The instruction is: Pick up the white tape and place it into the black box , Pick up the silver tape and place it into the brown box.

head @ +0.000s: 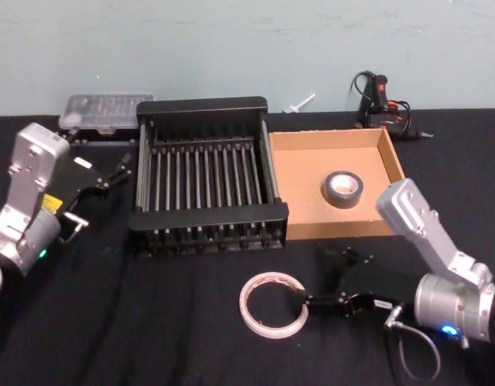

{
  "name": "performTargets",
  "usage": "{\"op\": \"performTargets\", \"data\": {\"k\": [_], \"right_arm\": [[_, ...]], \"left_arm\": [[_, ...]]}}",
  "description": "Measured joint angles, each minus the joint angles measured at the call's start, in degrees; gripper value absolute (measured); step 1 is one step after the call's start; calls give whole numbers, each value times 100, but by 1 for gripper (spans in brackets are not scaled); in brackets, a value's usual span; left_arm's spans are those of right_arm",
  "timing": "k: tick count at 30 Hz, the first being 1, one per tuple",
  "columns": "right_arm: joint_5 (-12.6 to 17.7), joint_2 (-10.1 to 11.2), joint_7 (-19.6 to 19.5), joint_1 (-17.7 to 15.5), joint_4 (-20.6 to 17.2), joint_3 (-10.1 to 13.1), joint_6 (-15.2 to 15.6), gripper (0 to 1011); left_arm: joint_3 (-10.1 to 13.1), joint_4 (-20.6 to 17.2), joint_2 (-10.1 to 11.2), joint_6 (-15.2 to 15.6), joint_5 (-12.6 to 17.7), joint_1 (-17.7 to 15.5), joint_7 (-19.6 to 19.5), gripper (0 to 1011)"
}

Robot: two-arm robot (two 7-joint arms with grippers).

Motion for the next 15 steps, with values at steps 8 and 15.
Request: {"op": "performTargets", "data": {"k": [8, 15], "right_arm": [[17, -28, 3, 156, 73, -267, 29, 1002], [-71, -21, -109, 272, 105, -468, -2, 1002]], "left_arm": [[0, 0, 0, 0, 0, 0, 0, 1001], [0, 0, 0, 0, 0, 0, 0, 1001]]}}
